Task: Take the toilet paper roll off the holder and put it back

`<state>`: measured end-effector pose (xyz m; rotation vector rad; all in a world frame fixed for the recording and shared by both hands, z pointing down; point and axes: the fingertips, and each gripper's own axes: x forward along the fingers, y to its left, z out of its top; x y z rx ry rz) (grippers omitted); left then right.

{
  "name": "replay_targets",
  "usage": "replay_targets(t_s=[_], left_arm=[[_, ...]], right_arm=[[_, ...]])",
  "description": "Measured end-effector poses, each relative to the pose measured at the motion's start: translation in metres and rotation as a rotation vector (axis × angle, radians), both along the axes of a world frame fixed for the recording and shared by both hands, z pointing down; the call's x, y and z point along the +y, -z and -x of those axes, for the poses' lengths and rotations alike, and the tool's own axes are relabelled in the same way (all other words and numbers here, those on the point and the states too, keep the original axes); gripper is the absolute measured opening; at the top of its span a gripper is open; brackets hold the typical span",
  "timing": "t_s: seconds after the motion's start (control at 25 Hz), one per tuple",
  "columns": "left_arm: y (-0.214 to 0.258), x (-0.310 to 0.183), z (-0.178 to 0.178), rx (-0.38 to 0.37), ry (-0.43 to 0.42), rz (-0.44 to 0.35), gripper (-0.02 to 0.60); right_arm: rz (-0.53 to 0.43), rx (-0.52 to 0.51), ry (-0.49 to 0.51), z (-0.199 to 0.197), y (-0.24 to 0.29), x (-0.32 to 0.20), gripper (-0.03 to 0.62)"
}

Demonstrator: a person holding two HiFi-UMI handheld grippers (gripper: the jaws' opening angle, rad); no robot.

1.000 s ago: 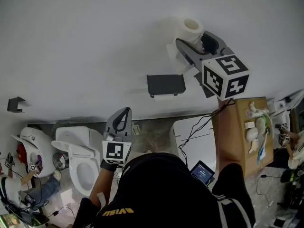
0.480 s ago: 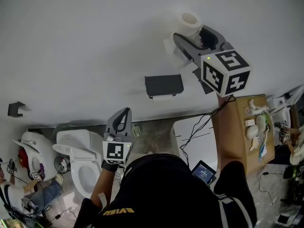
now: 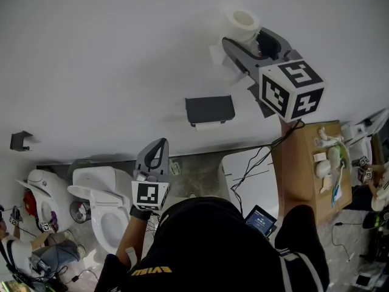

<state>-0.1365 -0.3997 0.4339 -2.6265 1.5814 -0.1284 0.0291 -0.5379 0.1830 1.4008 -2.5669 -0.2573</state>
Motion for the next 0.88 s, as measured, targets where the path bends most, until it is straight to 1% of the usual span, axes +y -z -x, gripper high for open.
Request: replay_targets(t_s=[0.88], left_arm=[[-0.0027,-0.0041,0.0017,0.001,-0.007,0.013,0.011]], right_arm=[[0.017,-0.002,0.006,0.0052,-0.0090,-0.0016,0.272]])
